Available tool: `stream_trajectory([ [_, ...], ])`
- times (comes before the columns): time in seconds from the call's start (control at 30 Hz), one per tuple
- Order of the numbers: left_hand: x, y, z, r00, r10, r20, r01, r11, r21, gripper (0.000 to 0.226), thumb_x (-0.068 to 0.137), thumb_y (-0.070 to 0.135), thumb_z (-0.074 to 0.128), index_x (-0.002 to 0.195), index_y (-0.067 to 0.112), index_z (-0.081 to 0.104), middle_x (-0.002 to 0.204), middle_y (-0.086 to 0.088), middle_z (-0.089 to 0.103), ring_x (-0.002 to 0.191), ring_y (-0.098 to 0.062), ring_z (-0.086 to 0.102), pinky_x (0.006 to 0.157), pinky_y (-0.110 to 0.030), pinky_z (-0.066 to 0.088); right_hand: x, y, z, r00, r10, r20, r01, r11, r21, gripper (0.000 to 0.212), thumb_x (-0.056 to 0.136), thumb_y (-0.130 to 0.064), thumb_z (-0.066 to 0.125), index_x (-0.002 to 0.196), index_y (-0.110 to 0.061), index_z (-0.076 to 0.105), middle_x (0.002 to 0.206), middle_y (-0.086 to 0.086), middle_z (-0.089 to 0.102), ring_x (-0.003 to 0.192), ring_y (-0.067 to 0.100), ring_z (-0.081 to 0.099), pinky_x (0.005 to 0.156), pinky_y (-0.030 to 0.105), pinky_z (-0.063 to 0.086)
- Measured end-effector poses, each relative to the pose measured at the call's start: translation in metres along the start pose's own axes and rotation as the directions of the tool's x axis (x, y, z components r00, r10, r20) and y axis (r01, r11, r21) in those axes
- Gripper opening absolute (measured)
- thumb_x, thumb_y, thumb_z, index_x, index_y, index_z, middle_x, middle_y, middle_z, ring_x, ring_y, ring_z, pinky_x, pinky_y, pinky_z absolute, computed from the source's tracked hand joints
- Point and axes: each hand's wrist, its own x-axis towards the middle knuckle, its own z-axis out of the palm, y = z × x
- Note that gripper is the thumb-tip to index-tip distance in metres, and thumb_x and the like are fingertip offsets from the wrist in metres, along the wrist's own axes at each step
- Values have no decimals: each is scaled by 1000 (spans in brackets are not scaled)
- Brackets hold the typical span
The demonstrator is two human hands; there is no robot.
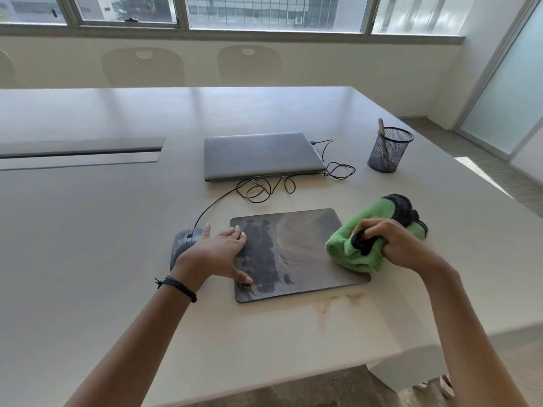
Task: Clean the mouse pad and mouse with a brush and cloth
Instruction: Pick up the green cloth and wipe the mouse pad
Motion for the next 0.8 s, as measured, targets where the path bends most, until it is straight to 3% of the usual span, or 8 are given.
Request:
stream_trajectory([
  [0.1,0,0,-1,1000,6,-1,-6,1000,5,99,80,60,54,148,11,1,158,-3,-5,145,-13,-7,113,-51,-12,3,-3,-6,993,8,-116,-19,995,-102,53,49,5,36,82,-12,74,88,-15,64,88,20,63,79,34,49],
  [0.2,1,1,-2,1000,10,1,-10,1000,24,99,80,59,55,148,10,2,158,-4,-4,145,-13,-7,113,-51,-12,11,-23,1,988,-42,-151,39,999,-22,46,56,9,43,86,-10,73,96,-10,65,92,15,60,81,24,46],
  [0.3,1,2,-4,1000,16,7,-16,1000,26,100,80,58,55,148,8,2,158,-6,-3,145,-15,-8,114,-49,-12,21,-48,20,993,-104,-62,107,993,49,45,58,13,48,87,-10,73,102,-6,68,95,13,60,83,22,46],
  [0.47,0,4,-5,999,28,16,-29,998,47,98,82,55,55,147,4,2,158,-10,-1,145,-19,-8,116,-49,-10,28,-55,45,978,-170,117,166,985,44,61,47,13,37,88,-16,72,100,-9,67,93,13,61,83,31,47],
  [0.63,1,4,-6,999,24,23,-25,999,33,98,82,55,55,147,5,2,157,-12,-3,145,-22,-7,116,-47,-9,17,-41,32,971,-115,209,89,988,130,55,42,11,33,73,-14,71,90,-19,64,90,1,58,82,12,40],
  [0.8,1,4,-4,1000,17,22,-17,1000,25,99,81,56,56,148,5,2,157,-12,-4,146,-23,-6,116,-46,-8,10,-23,24,981,-58,186,36,992,120,58,40,14,31,73,-20,64,92,-20,64,91,-9,54,81,7,37],
])
